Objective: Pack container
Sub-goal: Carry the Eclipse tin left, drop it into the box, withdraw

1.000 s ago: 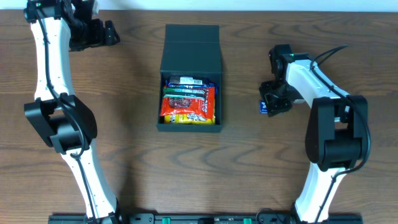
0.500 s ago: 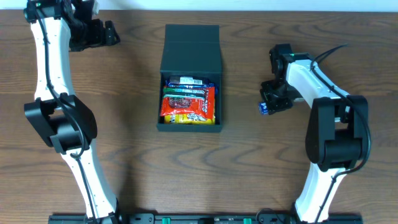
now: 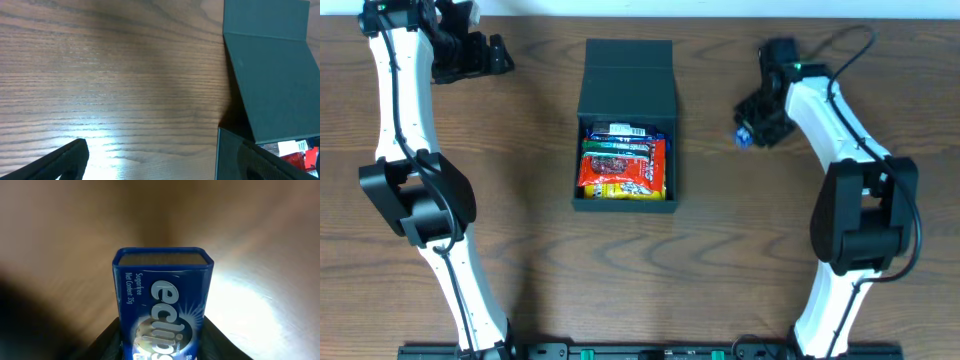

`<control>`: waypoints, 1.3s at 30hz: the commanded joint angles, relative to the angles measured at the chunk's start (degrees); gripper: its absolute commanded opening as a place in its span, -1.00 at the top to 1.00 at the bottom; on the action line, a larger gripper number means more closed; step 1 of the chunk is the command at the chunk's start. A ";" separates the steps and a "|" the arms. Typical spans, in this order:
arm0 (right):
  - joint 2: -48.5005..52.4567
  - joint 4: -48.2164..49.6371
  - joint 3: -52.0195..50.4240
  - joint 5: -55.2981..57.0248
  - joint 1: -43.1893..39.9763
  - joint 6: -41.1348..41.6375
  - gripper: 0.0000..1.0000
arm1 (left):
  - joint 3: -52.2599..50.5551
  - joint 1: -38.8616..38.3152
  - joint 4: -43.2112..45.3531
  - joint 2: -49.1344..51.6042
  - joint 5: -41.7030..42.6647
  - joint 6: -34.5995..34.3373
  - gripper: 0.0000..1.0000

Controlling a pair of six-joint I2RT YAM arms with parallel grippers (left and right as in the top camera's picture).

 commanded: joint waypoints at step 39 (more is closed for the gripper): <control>-1.42 -11.23 4.44 2.62 24.76 -24.02 0.65 | -0.13 0.07 -0.83 -1.97 0.90 0.20 -0.91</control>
